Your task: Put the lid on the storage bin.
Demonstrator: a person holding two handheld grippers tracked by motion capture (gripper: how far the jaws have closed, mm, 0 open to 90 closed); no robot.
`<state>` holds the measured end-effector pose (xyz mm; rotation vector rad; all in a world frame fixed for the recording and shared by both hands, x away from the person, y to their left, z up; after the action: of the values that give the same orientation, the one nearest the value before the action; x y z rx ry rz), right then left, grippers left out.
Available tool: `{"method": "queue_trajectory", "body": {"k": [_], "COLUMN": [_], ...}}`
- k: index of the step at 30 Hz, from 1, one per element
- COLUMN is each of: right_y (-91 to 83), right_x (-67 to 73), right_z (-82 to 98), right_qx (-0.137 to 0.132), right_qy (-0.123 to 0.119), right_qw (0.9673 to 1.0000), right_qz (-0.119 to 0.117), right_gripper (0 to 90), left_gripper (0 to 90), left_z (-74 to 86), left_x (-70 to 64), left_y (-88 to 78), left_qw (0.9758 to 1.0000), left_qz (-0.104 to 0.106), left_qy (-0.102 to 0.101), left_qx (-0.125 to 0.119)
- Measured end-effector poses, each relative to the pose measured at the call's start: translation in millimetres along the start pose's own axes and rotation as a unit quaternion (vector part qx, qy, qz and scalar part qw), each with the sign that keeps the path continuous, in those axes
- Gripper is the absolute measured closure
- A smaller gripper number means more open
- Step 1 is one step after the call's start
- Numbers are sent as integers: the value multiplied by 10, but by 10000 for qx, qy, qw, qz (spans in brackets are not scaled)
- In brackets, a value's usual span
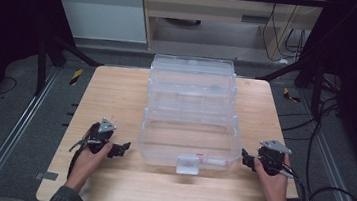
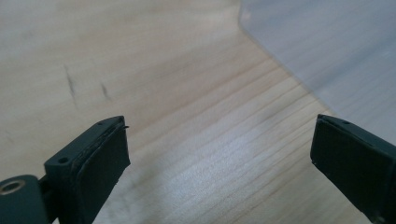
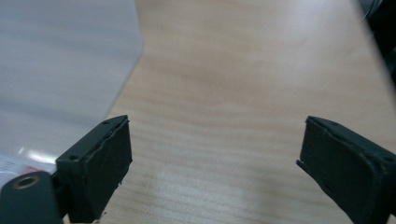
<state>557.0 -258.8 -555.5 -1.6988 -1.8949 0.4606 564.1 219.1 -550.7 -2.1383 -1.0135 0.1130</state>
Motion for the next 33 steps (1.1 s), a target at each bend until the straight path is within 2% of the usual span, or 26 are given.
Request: {"method": "queue_trajectory", "body": {"k": [2, 3, 4, 6, 7, 9, 10, 11, 13, 14, 15, 17, 18, 19, 20, 21, 22, 23, 24, 25, 27, 28, 29, 30, 32, 33], "right_y": [-139, -139, -262, -302, -375, -398, -448, -448, -504, -529, -574, -608, -624, -635, -636, -643, -643, -659, -718, -749, -822, -865, -865, -899, -902, -890], "right_x": [5, 5, -2, 3, 15, 21, 46, 46, 88, 110, 153, 201, 225, 240, 234, 211, 211, 197, 188, 195, 227, 263, 263, 317, 352, 403], "right_z": [-121, -121, -215, -233, -243, -236, -240, -240, -244, -258, -304, -382, -438, -567, -626, -730, -730, -840, -1066, -1153, -1371, -1514, -1514, -1703, -1793, -1869], "right_qx": [-302, -302, -555, -589, -529, -438, -266, -266, 83, 242, 403, 614, 723, 841, 899, 912, 912, 897, 906, 898, 942, 883, 883, 877, 842, 898], "right_qy": [-368, -368, -788, -903, -1086, -1118, -1316, -1316, -1536, -1636, -1734, -1729, -1697, -1793, -1828, -1879, -1879, -1894, -1944, -1938, -1970, -2026, -2026, -2225, -2288, -2364], "right_qw": [9987, 9987, 9941, 9926, 9904, 9904, 9885, 9885, 9860, 9844, 9828, 9824, 9825, 9800, 9789, 9777, 9777, 9775, 9765, 9767, 9758, 9753, 9753, 9710, 9698, 9673], "right_qz": [203, 203, 505, 559, 666, 690, 698, 698, 643, 606, 481, 339, 258, 165, 181, 223, 223, 237, 227, 199, 77, 11, 11, -39, -86, -203], "right_gripper": [102, 102, 107, 105, 97, 94, 88, 88, 85, 87, 100, 99, 110, 113, 118, 138, 138, 156, 170, 196, 211, 267, 267, 279, 301, 304], "left_gripper": [34, 34, 34, 33, 34, 36, 36, 36, 33, 30, 30, 32, 33, 35, 36, 41, 41, 50, 50, 50, 45, 40, 35, 35, 34, 30], "left_z": [-70, -70, -129, -157, -170, -194, -233, -233, -331, -400, -451, -541, -596, -682, -764, -764, -841, -906, -1037, -1117, -1160, -1271, -1271, -1328, -1427, -1457], "left_x": [41, 41, 83, 94, 103, 118, 116, 116, 86, 73, 66, 46, 20, -10, -20, -20, -26, -11, -23, -38, -42, -65, -65, -75, -102, -117], "left_y": [-103, -103, -195, -242, -277, -336, -390, -390, -458, -492, -509, -528, -535, -547, -550, -550, -572, -618, -690, -748, -782, -854, -854, -884, -907, -910], "left_qw": [9998, 9998, 9996, 9995, 9994, 9993, 9990, 9990, 9975, 9959, 9948, 9927, 9907, 9876, 9857, 9857, 9852, 9850, 9836, 9819, 9814, 9797, 9797, 9781, 9777, 9765], "left_qz": [42, 42, 39, 97, 138, 182, 244, 244, 439, 537, 562, 599, 665, 746, 791, 791, 779, 687, 669, 712, 708, 792, 792, 839, 951, 997], "left_qy": [166, 166, 268, 291, 299, 317, 372, 372, 549, 723, 840, 1030, 1159, 1336, 1457, 1457, 1499, 1546, 1647, 1725, 1756, 1822, 1822, 1889, 1867, 1902], "left_qx": [-30, -30, -73, -101, -81, -11, 63, 63, 65, 90, 106, 203, 260, 353, 311, 311, 294, 342, 310, 311, 317, 266, 266, 243, 162, 169]}}
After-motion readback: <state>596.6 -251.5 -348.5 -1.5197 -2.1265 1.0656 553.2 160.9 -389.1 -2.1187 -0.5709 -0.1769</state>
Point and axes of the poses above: each handheld gripper's, and its own axes: y roughly forward along the jaws, z roughly out of its underside, x roughly to its left, the point moved 10 cm from there along y, roughly forward along the jaws, and after that the axes turned 15 degrees about y, right-handed, at the moved point
